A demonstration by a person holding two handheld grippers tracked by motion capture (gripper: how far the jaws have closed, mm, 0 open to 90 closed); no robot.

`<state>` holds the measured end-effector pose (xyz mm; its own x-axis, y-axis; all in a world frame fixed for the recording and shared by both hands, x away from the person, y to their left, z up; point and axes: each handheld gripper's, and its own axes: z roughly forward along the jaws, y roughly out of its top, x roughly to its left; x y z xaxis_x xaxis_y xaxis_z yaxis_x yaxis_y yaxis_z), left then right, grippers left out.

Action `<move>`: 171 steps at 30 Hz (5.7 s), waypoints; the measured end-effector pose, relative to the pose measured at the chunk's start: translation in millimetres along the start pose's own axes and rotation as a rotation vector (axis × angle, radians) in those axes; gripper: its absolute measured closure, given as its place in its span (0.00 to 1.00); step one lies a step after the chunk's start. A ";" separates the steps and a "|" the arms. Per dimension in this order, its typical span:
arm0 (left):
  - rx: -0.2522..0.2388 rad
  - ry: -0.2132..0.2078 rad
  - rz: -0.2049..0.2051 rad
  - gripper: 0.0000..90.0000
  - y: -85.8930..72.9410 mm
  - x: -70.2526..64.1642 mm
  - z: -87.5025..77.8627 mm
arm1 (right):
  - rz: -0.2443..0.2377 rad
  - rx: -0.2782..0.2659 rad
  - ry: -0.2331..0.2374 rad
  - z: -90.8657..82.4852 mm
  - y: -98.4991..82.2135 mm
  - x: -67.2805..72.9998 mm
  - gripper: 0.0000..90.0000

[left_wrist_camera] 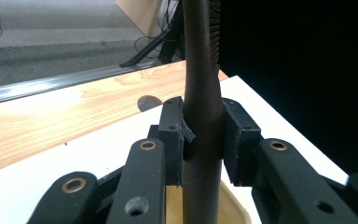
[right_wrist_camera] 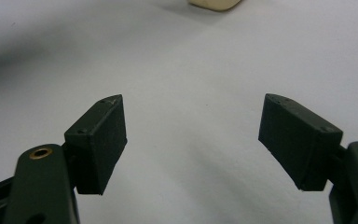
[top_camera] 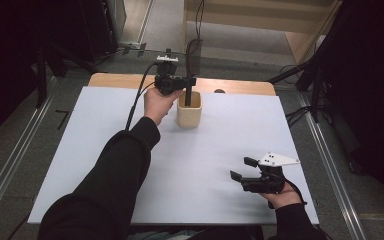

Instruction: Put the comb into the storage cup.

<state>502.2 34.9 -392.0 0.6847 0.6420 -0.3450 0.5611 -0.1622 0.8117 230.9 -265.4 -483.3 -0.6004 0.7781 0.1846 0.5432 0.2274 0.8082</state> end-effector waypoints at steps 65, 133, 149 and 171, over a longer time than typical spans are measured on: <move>0.016 -0.032 -0.045 0.37 -15.7 22.9 -27.3 | -0.005 0.011 0.003 2.4 1.5 0.6 0.24; 0.123 -0.129 -0.027 0.35 -82.6 8.7 -92.5 | -0.008 0.032 0.008 9.1 3.5 -2.3 0.24; 0.133 -0.119 -0.015 0.35 -104.3 1.7 -106.8 | -0.002 0.040 0.006 9.6 3.0 -3.2 0.24; 0.142 -0.119 0.000 0.33 -131.1 -9.2 -130.0 | -0.010 0.051 0.001 10.5 2.7 -3.1 0.24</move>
<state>361.9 147.7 -434.0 0.7303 0.5500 -0.4052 0.6153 -0.2719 0.7399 240.4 -261.1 -487.5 -0.6068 0.7749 0.1772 0.5664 0.2651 0.7803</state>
